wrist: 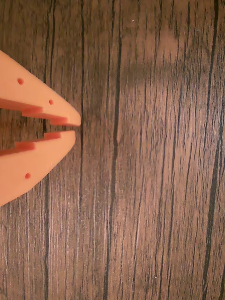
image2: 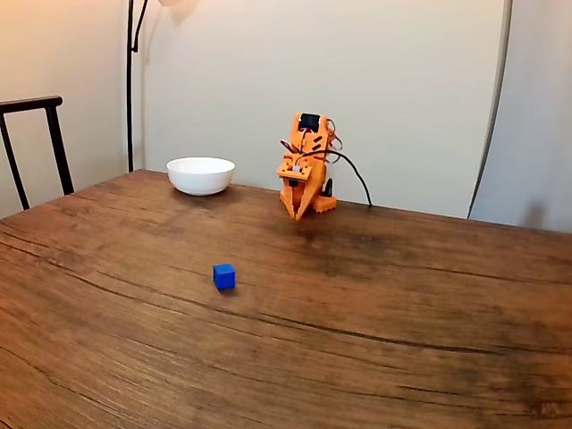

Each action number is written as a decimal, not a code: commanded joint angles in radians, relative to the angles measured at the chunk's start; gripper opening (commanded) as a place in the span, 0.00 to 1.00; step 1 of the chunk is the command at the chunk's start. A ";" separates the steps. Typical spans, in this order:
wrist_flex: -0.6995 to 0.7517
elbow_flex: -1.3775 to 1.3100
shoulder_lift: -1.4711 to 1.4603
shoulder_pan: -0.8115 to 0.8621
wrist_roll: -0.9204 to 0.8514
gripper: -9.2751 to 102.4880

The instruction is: Grasp the cube and drop it in the bowl

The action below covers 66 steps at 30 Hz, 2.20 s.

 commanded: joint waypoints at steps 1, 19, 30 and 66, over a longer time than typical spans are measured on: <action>0.066 -0.002 -0.011 0.003 0.003 0.08; -0.061 -0.025 -0.009 -0.020 -0.012 0.08; -0.273 -0.156 -0.020 -0.058 -0.011 0.08; -0.492 -1.074 -1.178 -0.086 -0.051 0.08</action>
